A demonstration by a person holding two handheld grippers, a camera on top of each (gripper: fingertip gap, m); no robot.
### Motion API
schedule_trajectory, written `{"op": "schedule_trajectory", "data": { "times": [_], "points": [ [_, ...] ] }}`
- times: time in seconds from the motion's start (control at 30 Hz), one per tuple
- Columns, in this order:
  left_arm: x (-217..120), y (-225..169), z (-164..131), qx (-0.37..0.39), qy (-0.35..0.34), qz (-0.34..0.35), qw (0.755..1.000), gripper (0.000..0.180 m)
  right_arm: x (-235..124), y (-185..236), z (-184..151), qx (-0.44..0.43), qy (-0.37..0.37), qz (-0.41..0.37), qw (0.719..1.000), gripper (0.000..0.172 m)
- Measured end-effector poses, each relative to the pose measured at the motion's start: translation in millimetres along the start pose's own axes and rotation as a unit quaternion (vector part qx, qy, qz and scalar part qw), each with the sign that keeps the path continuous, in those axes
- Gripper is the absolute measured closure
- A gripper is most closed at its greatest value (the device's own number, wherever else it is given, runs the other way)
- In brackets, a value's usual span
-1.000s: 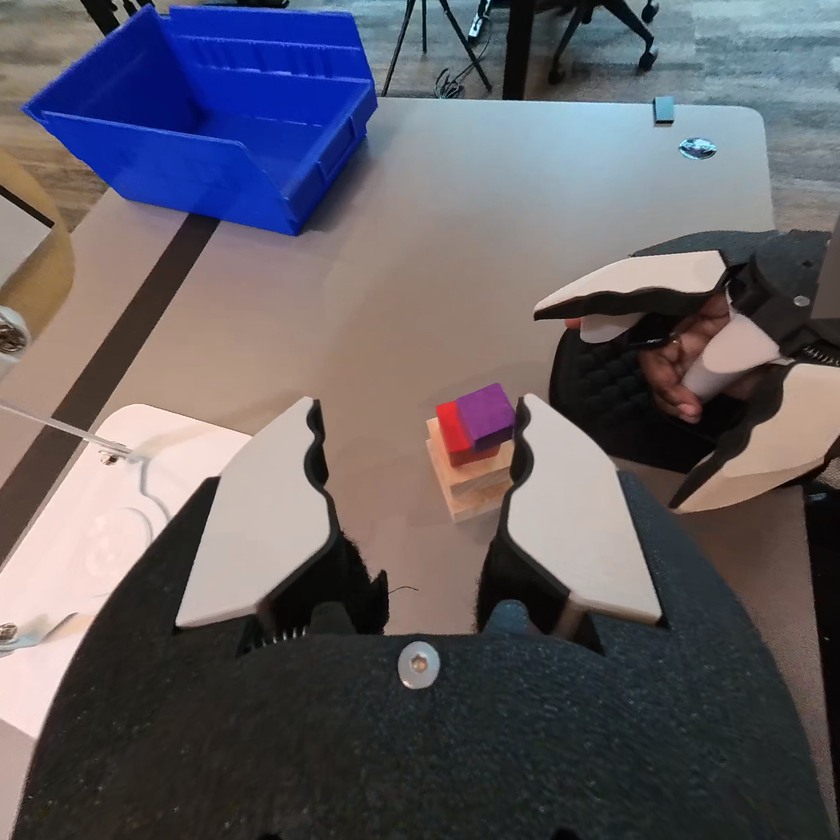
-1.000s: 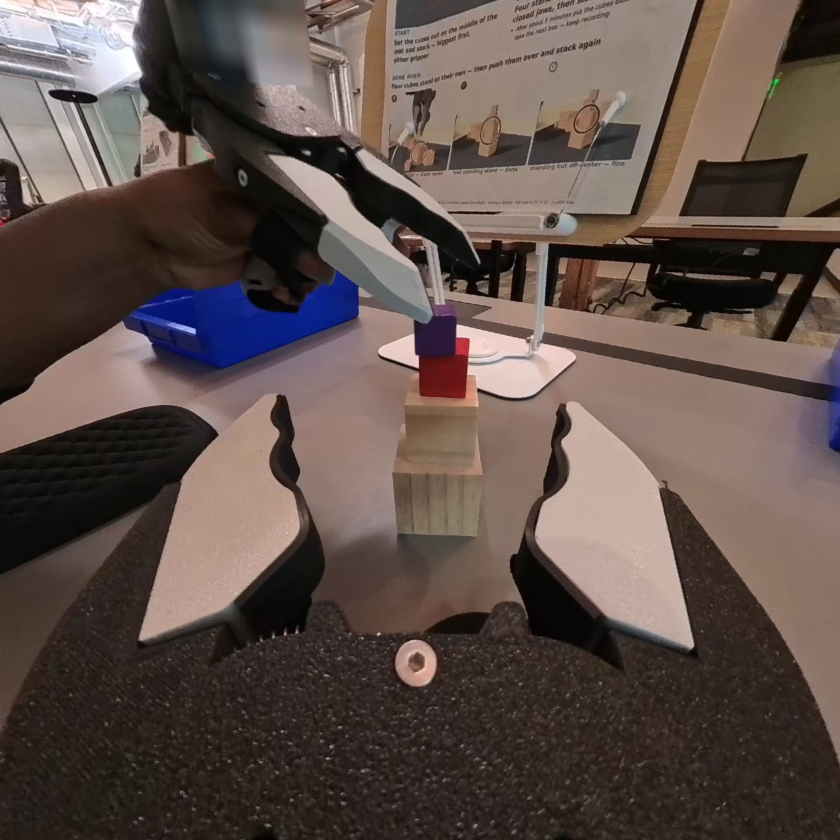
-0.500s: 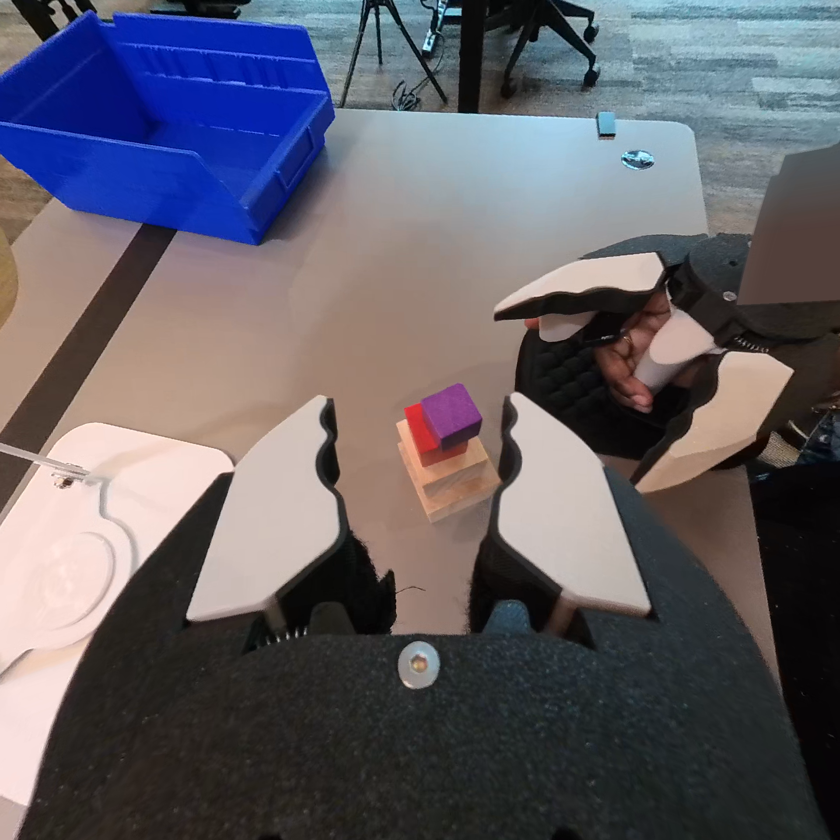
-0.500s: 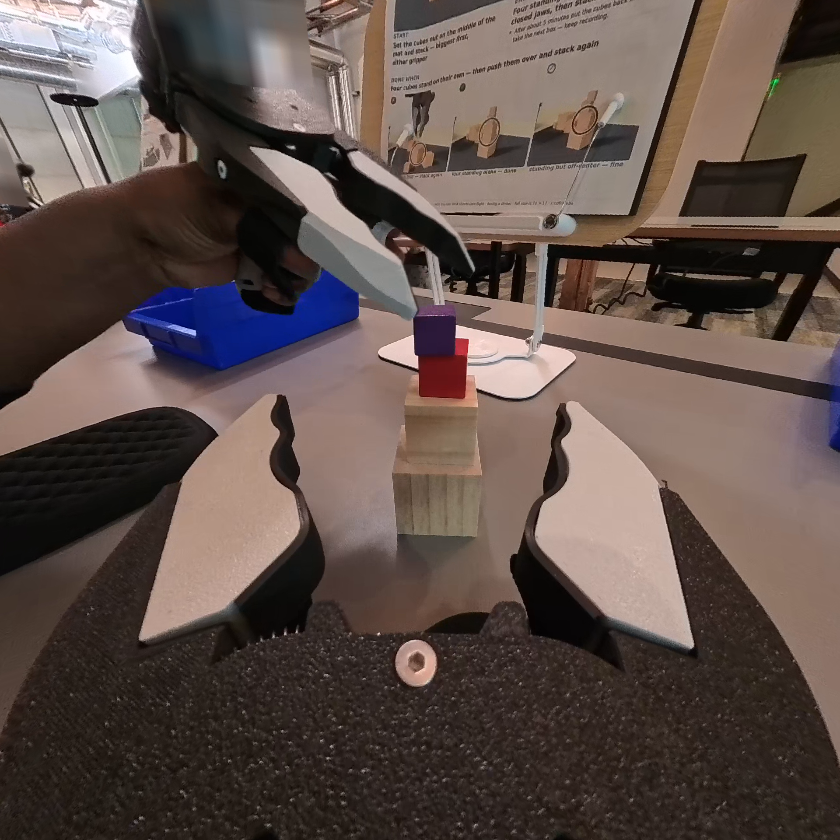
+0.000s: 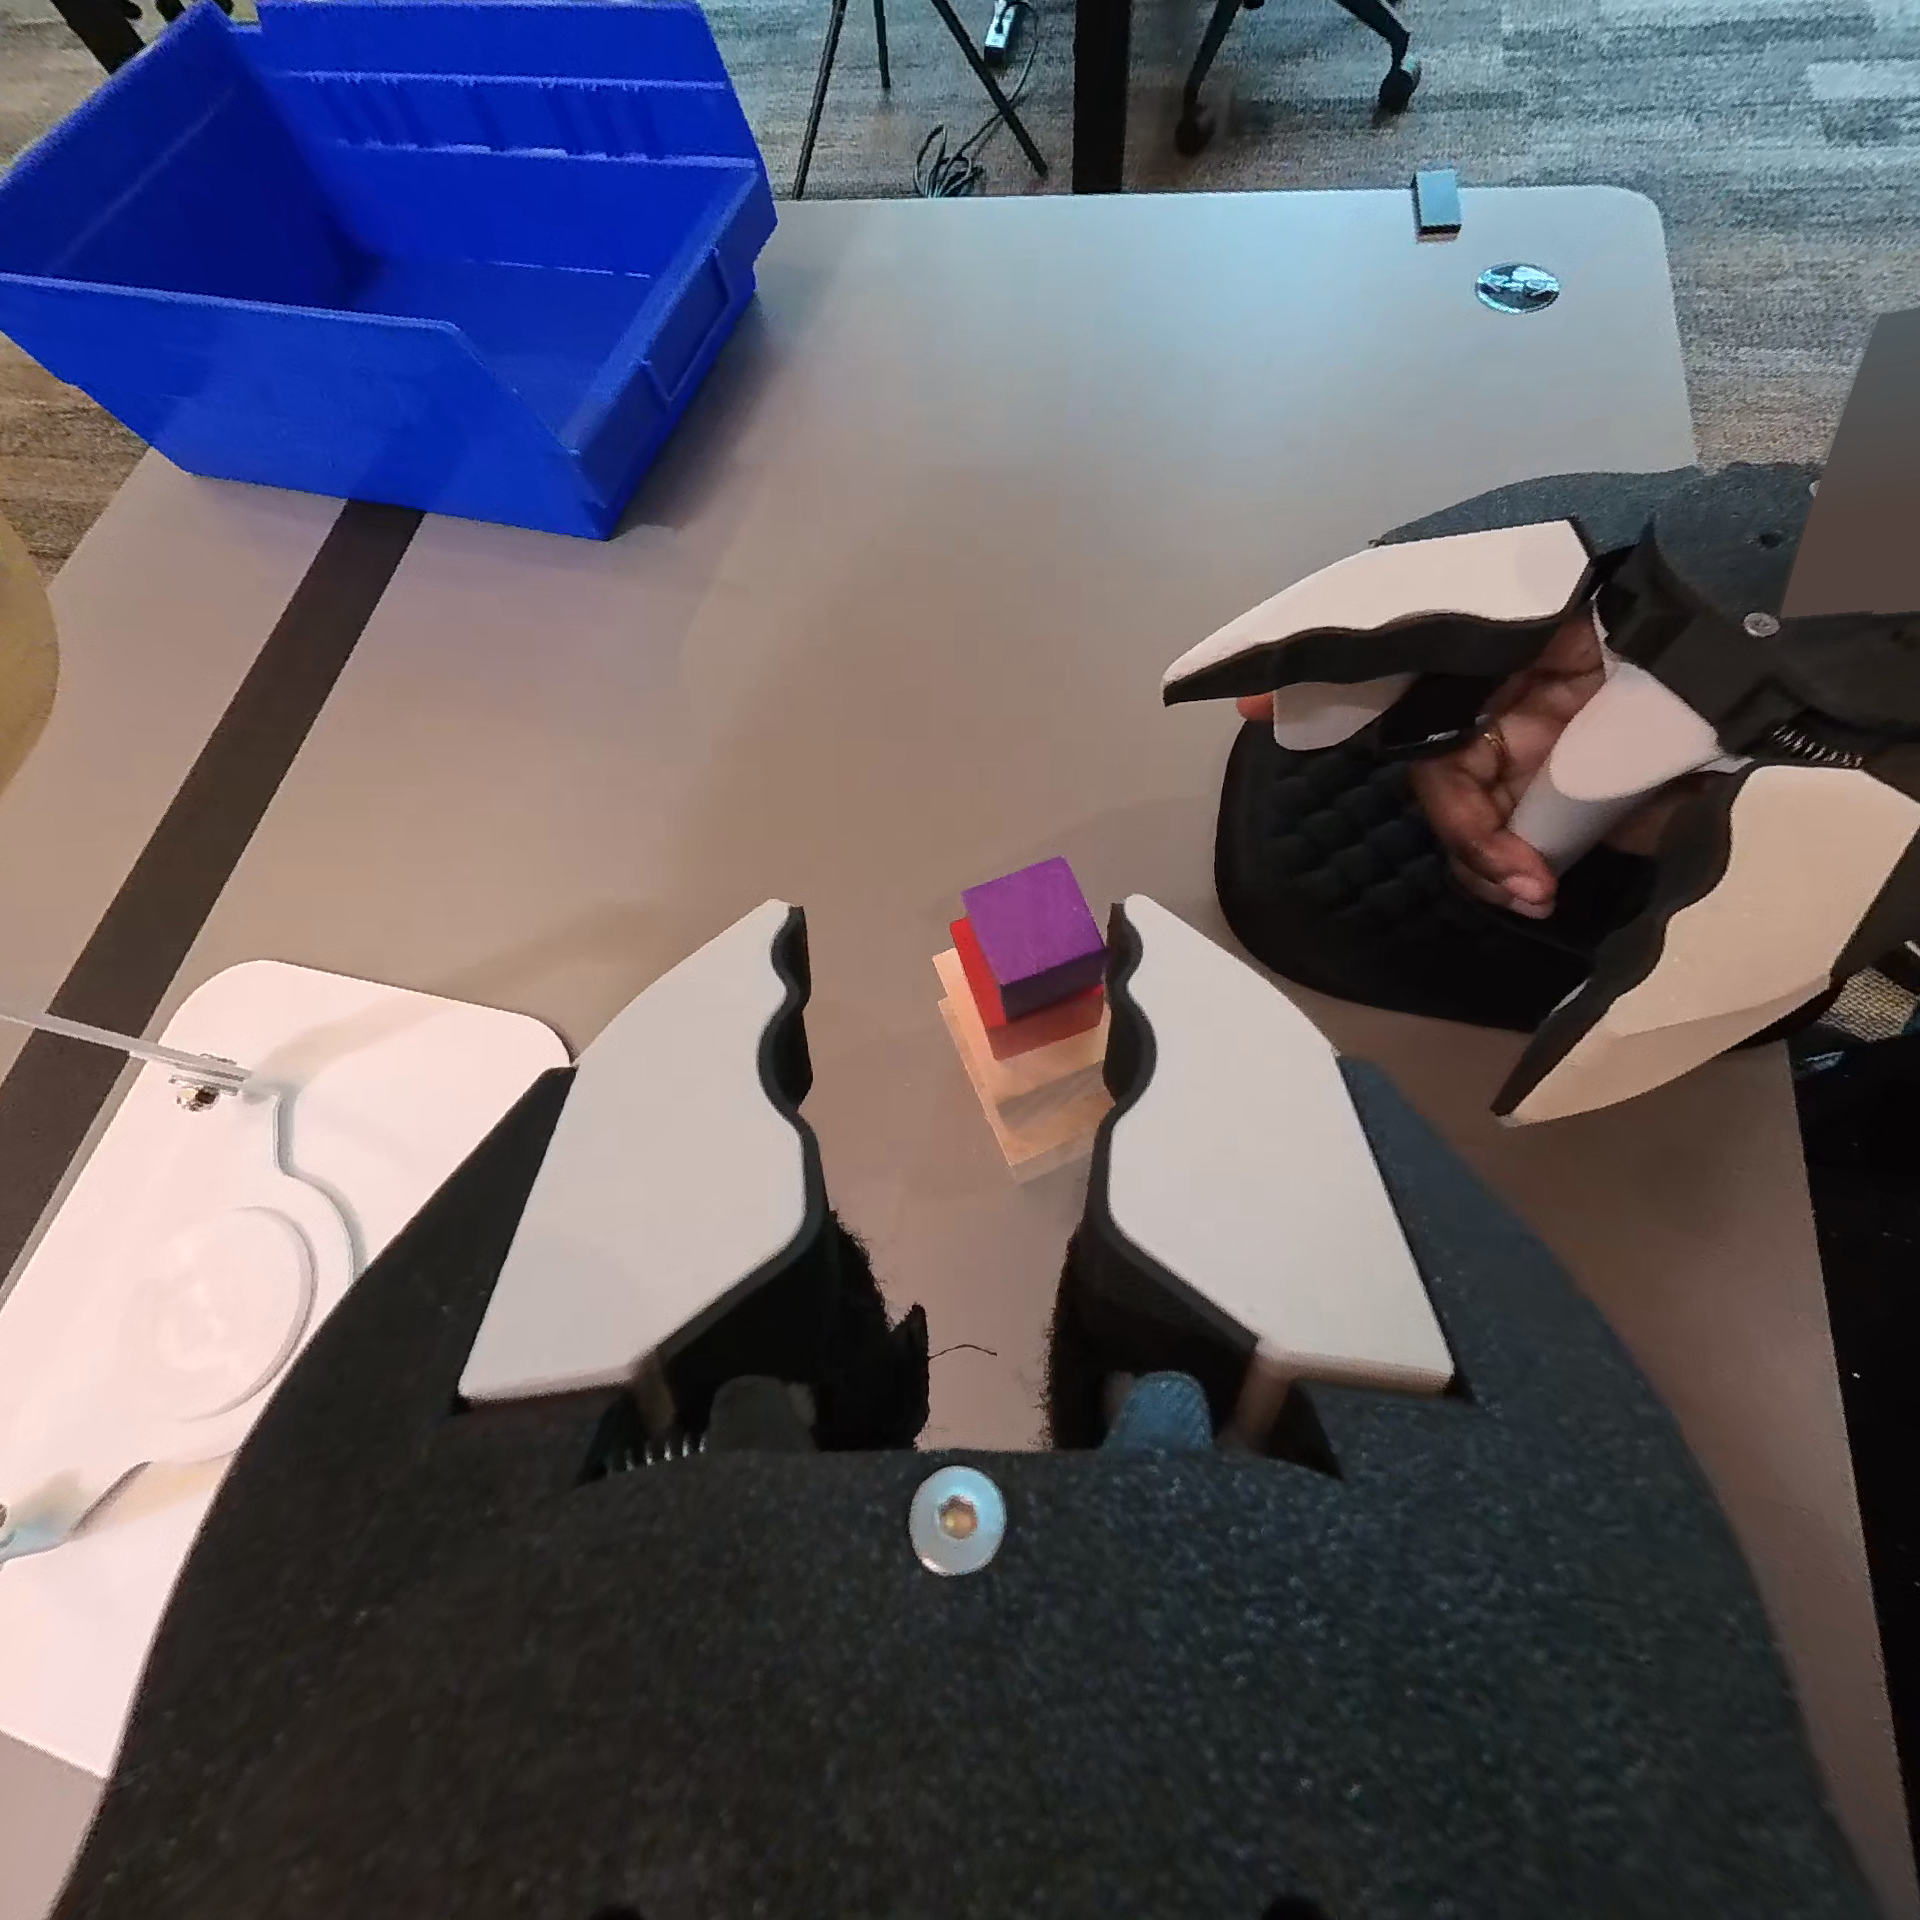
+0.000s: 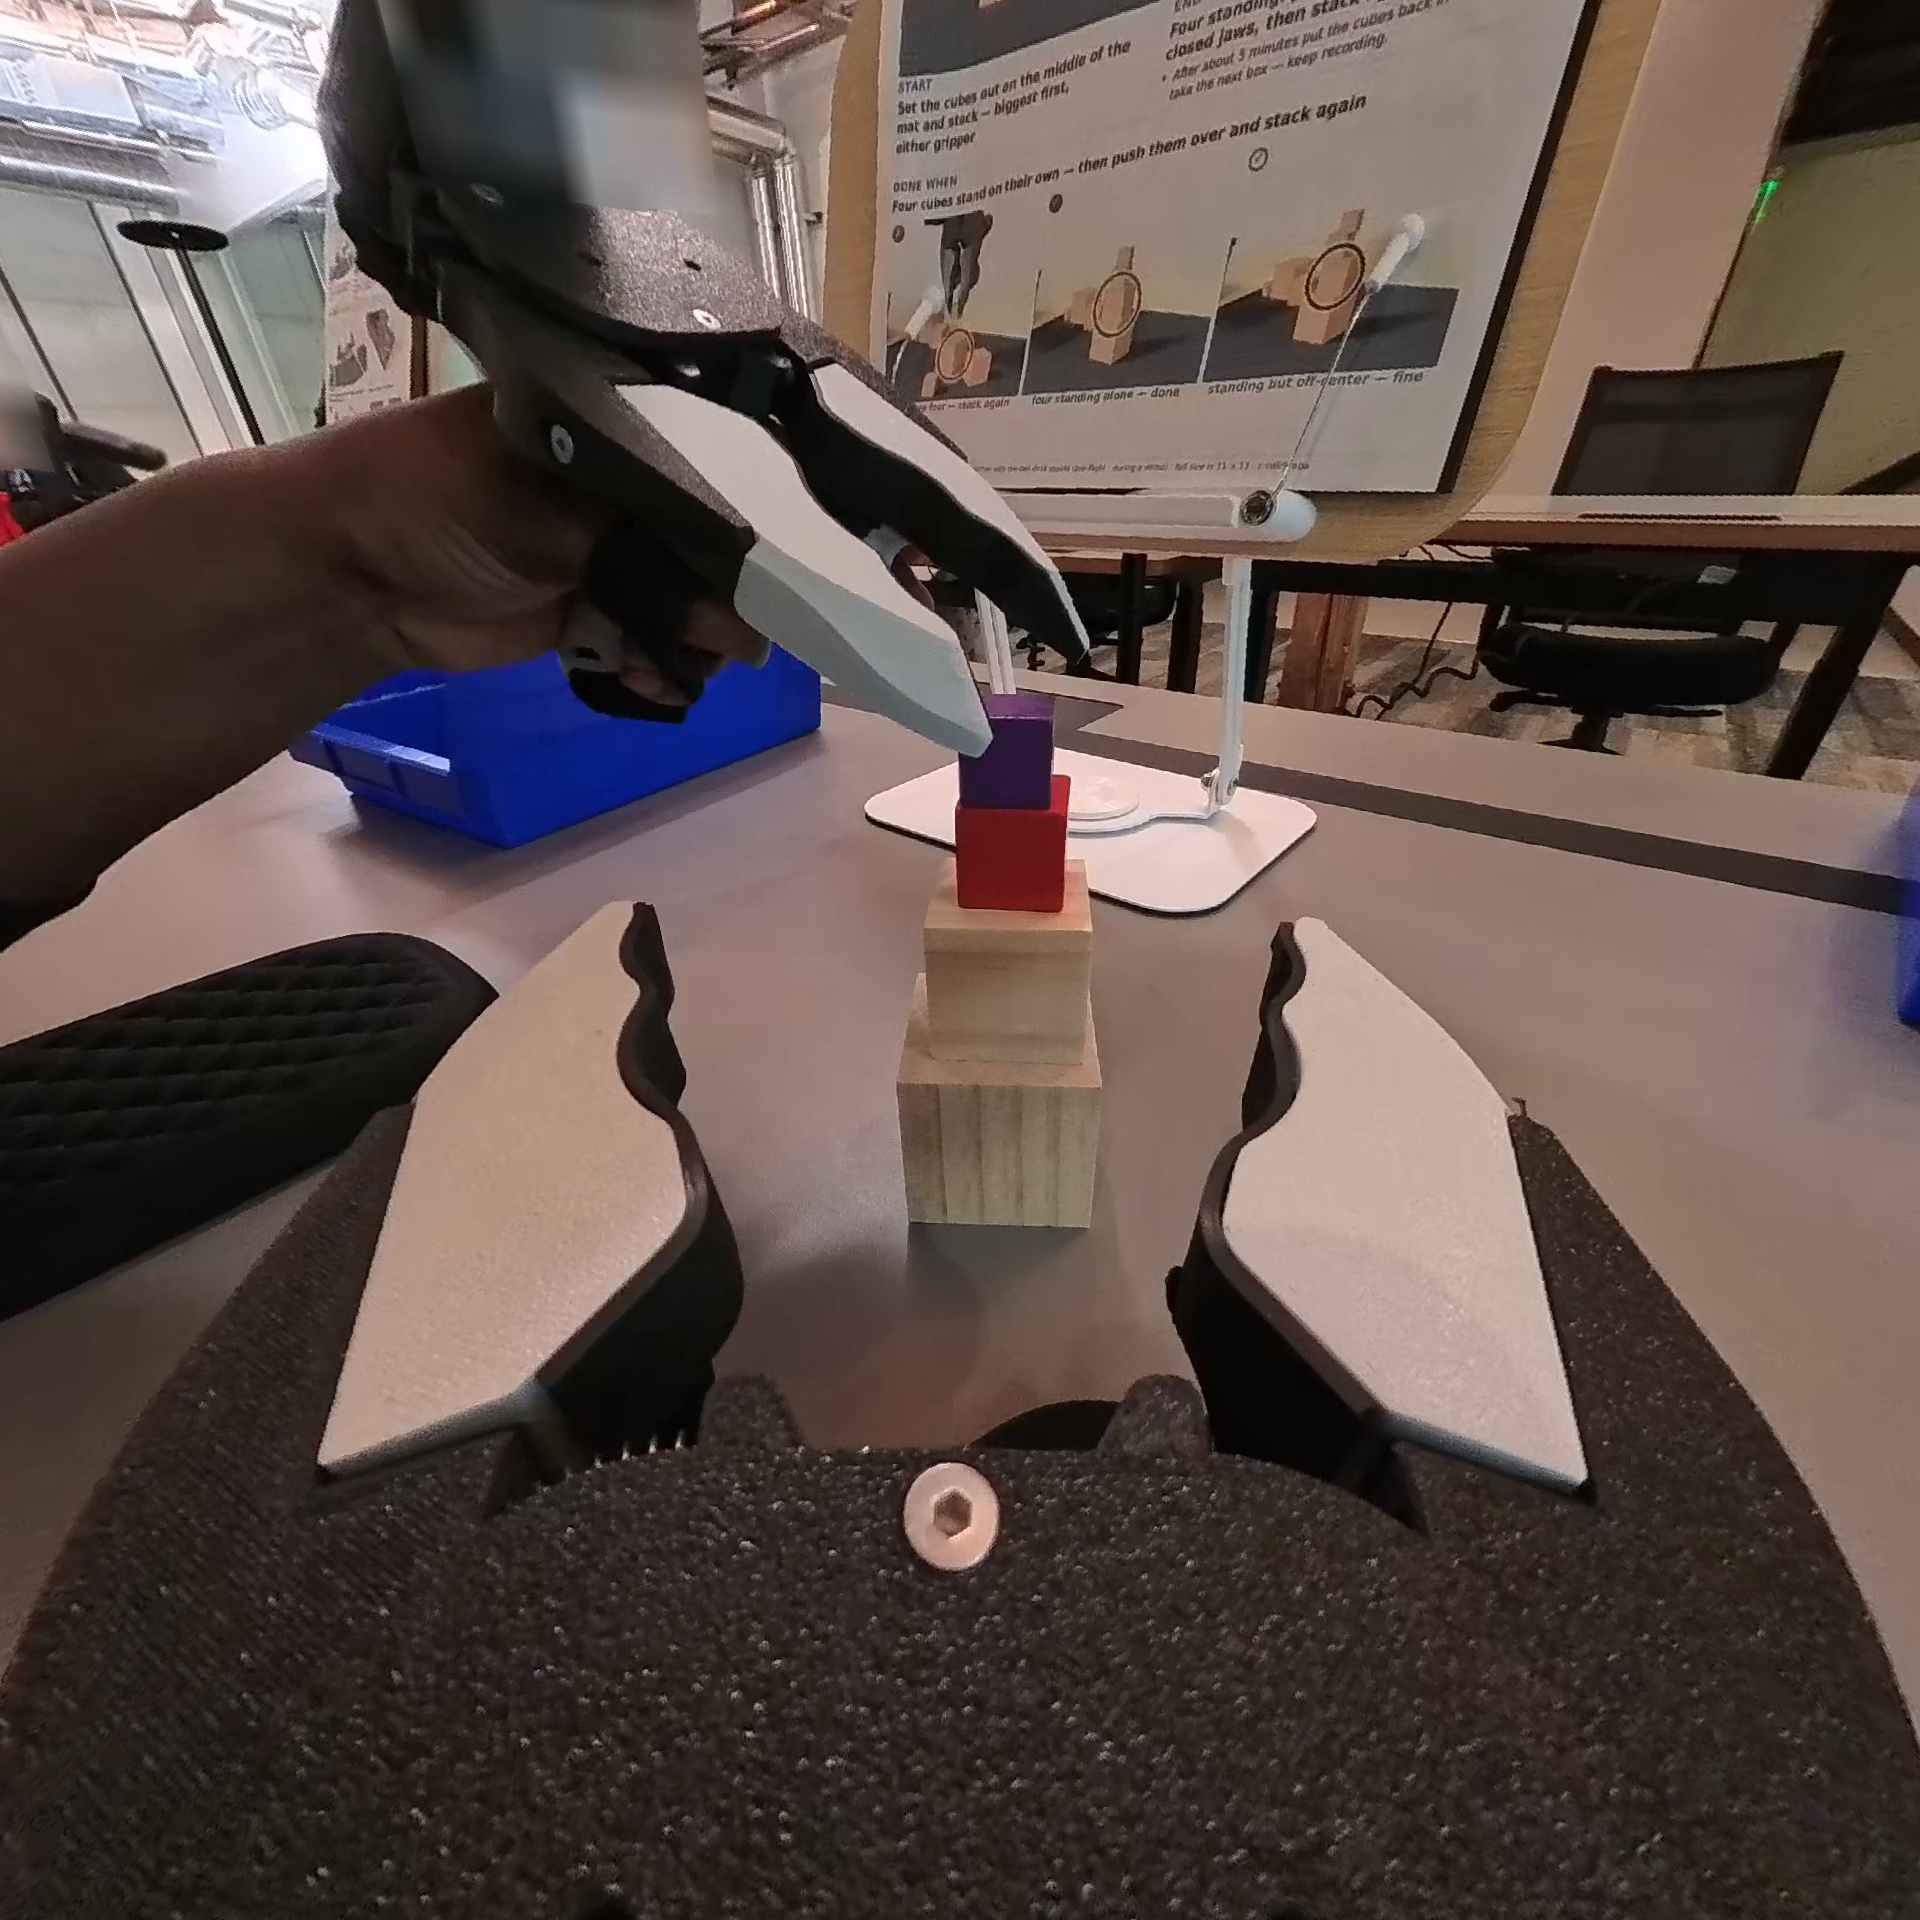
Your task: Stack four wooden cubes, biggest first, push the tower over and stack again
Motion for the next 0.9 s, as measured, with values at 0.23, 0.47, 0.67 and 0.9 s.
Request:
{"op": "schedule_trajectory", "data": {
  "times": [0.23, 0.47, 0.67, 0.9],
  "points": [
    [3.1, -0.1, -1.4, -0.003, -0.001, -0.003, 1.000, 0.128, 0.2, 0.3, 0.0, -0.002, 0.001, 0.000, 1.000, 0.065],
    [-14.3, -6.0, 8.9, 0.018, -0.116, 0.037, 0.992, 0.072, -0.1, 0.2, 0.0, -0.001, 0.000, 0.001, 1.000, 0.065],
    [-56.6, -29.4, -10.0, -0.005, -0.282, 0.098, 0.954, 0.034, -0.1, 0.2, 0.0, -0.001, 0.000, 0.001, 1.000, 0.065],
    [-90.2, -57.1, -61.3, -0.048, -0.311, 0.086, 0.945, 0.034, 0.8, 1.0, -0.6, -0.008, 0.005, -0.001, 1.000, 0.065]
  ]
}}
Point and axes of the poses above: each gripper's, where its closed fingertips meet, x out along the fingers, z out of its top, y = z × x across the jaws, the point moved 7 cm from there along -x, back along the fingers, and after that the axes turned 4 degrees about x, right-handed, at the moved point
